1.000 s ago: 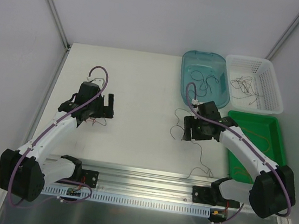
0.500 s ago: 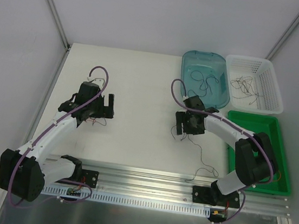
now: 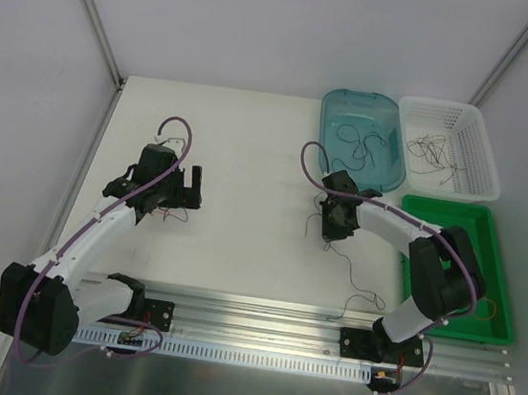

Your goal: Untangle the cables

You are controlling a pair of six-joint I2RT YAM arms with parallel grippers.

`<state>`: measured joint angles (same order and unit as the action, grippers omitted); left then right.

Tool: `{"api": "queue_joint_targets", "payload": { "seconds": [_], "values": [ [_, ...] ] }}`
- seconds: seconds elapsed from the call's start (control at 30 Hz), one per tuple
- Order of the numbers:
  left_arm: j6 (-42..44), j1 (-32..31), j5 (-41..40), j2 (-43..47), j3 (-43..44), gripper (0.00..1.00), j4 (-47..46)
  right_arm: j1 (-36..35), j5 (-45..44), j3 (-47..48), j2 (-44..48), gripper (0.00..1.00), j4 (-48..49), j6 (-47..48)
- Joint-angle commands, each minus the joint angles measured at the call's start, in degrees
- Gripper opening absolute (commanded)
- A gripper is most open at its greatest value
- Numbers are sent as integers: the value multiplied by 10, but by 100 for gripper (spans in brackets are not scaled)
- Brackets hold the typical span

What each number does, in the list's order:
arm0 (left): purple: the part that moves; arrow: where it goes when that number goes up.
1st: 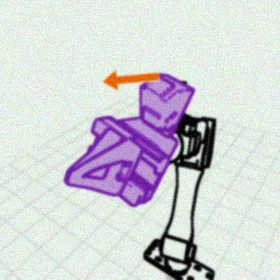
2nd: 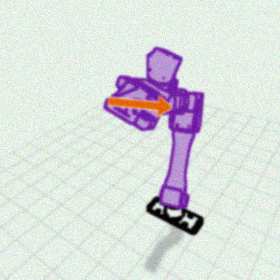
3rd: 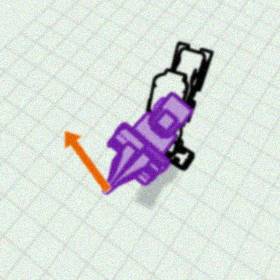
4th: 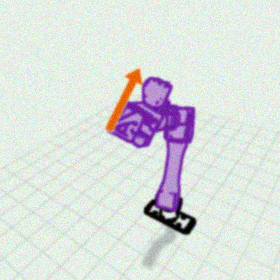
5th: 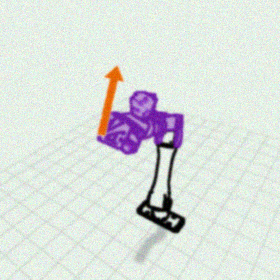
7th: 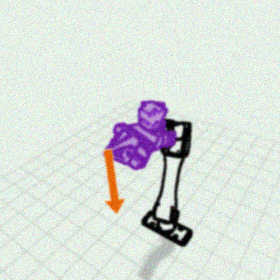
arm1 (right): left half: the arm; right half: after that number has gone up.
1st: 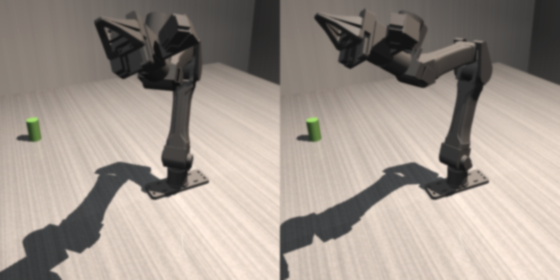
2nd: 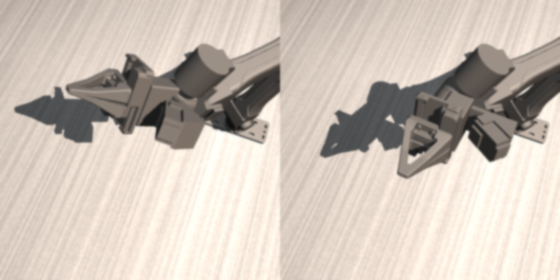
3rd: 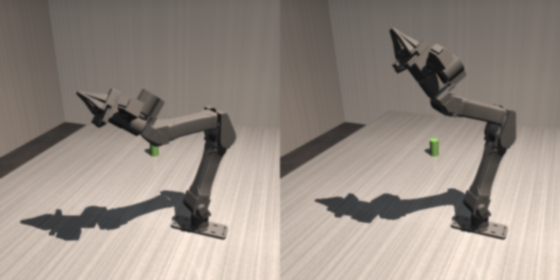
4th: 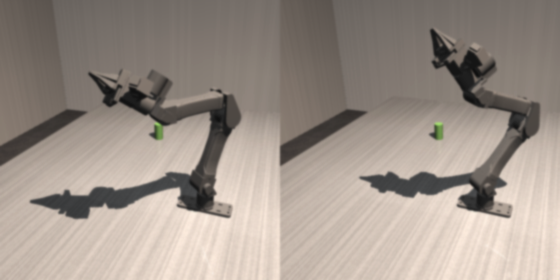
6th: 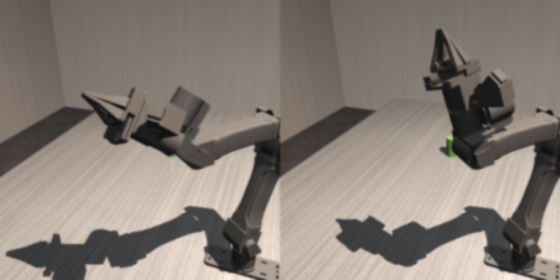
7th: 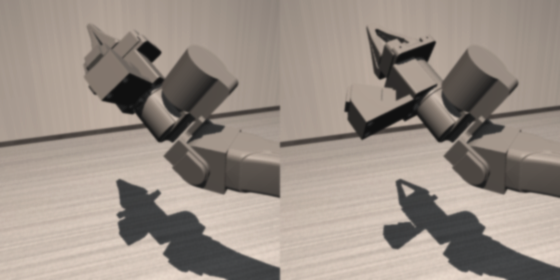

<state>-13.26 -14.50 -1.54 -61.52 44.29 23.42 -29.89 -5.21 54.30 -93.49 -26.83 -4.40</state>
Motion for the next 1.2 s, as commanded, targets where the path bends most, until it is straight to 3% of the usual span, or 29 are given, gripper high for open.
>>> {"api": "queue_joint_targets", "payload": {
  "seconds": [0.0,0.23,0.37,0.5,0.63,0.8,0.93,1.17],
  "values": [
    [11,7,10,-2,2,99,8,-11,12,21,54,1,-31,-1],
    [10,7,11,-4,3,99,8,-15,-44,143,179,1,-173,69],
    [10,6,13,-4,4,99,8,-3,-106,304,215,1,-259,121],
    [10,6,12,-4,4,99,8,25,-140,417,227,1,-265,167],
    [10,7,13,-4,3,99,8,47,-207,479,233,1,-199,222],
    [12,7,14,-8,4,99,8,110,-238,494,224,1,-37,264],
    [11,6,14,-8,4,99,8,182,-233,489,178,1,83,266],
    [13,7,12,-11,2,99,8,297,-198,512,90,1,178,245]
  ]
}}
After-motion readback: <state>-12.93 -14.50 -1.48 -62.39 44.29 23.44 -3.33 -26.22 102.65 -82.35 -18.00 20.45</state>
